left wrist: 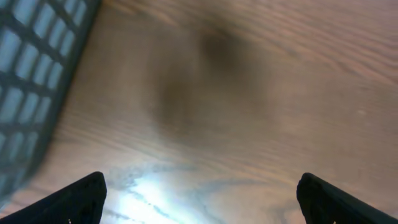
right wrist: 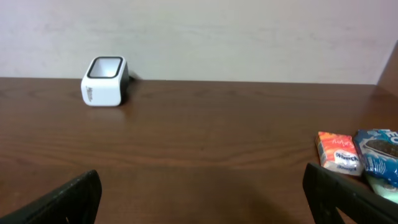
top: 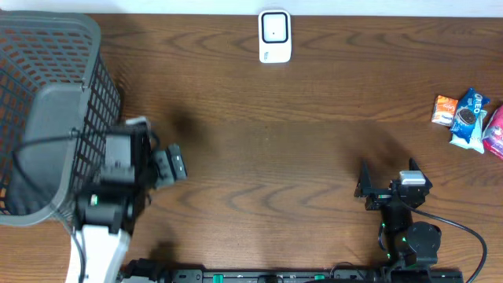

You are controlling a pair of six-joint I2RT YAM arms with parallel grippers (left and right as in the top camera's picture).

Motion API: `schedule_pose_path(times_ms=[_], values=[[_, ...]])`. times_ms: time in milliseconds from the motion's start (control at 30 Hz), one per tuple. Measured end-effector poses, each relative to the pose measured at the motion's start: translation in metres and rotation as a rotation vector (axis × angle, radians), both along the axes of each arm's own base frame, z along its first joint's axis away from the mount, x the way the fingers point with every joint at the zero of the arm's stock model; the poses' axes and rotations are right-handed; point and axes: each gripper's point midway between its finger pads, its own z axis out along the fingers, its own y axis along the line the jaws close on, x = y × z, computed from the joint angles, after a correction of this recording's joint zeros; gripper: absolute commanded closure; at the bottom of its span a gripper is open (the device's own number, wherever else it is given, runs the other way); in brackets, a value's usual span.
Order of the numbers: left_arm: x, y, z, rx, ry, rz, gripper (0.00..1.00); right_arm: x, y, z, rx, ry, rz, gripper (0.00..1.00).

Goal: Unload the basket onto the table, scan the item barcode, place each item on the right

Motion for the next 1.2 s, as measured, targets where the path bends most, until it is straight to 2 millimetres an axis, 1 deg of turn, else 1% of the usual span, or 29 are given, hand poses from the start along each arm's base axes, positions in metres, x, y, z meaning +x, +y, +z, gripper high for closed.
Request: schedule_pose_path(times_ms=[167,300,467,600,733,800,967,1133,1200], values=[[-0.015,-0.011,-0.007,-0.060,-0.154,-0.057,0.02,0.000,0.000,0.000,0.000,0.000,-0.002,0.01],[-0.023,-0.016,-0.004,-0.097,-0.304,-0.089,0.02,0.000,0.000,0.000,-0.001,0.000,-0.002,0.01],[-0.034,-0.018,-0.004,-0.114,-0.386,-0.105,0.02,0.000,0.000,0.000,-0.001,0.000,-0.002,0.01],[-0.033,-0.019,-0.011,-0.117,-0.405,-0.108,0.02,0.000,0.000,0.000,-0.001,0.000,-0.002,0.01],[-0.035,-0.019,-0.021,-0.118,-0.416,-0.109,0.02,0.000,0.000,0.000,-0.001,0.000,-0.002,0.01],[-0.035,-0.019,-0.019,-0.120,-0.451,-0.110,0.02,0.000,0.000,0.000,0.000,0.000,-0.002,0.01],[-0.032,-0.019,-0.005,-0.126,-0.587,-0.116,0.02,0.000,0.000,0.000,-0.001,0.000,-0.002,0.01],[-0.031,-0.019,-0.005,-0.130,-0.664,-0.119,0.02,0.000,0.000,0.000,-0.001,0.000,-0.002,0.01],[-0.028,-0.021,-0.001,-0.136,-0.705,-0.126,0.02,0.000,0.000,0.000,-0.001,0.000,-0.002,0.01]])
